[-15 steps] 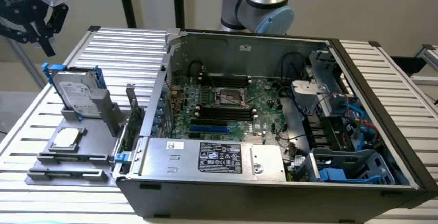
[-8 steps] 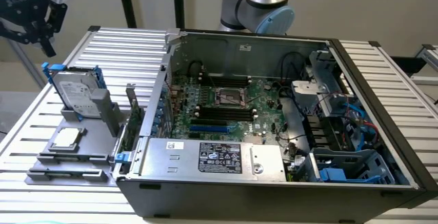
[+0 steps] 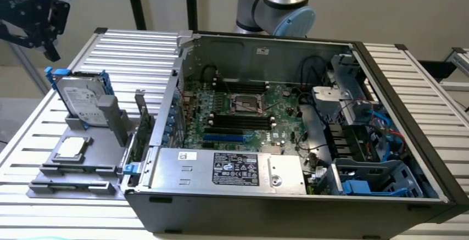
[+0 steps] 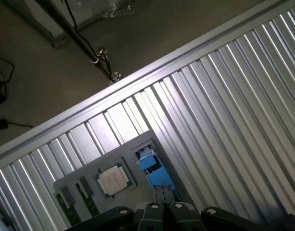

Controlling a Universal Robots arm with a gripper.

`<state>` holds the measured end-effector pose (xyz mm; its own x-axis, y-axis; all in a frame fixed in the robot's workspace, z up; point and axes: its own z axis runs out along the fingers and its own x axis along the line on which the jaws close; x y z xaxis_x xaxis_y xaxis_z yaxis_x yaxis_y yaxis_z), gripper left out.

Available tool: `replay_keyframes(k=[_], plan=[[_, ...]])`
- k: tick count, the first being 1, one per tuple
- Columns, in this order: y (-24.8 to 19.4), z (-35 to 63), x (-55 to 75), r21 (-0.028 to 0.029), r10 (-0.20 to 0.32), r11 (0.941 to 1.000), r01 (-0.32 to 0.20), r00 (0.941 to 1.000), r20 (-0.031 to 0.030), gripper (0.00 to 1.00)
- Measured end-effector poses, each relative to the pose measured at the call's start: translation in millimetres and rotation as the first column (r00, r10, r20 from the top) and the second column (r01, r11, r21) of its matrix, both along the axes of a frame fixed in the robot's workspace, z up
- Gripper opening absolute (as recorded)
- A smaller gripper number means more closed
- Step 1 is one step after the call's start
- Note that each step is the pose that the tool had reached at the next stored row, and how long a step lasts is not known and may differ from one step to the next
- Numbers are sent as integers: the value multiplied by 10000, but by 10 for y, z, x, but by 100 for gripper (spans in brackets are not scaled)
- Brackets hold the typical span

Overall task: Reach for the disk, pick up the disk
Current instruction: 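Pick up the disk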

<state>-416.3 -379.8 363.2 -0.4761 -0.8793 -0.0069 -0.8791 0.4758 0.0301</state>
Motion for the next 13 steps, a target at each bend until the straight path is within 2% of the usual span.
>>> replay_keyframes(k=[3, 6, 13], plan=[[0, -1, 0, 0, 500, 9987, -500, 9987, 0, 11], [0, -1, 1, 0, 986, 9951, -986, 9951, 0, 11], [0, -3, 4, 0, 2050, 9788, -2050, 9788, 0, 11]])
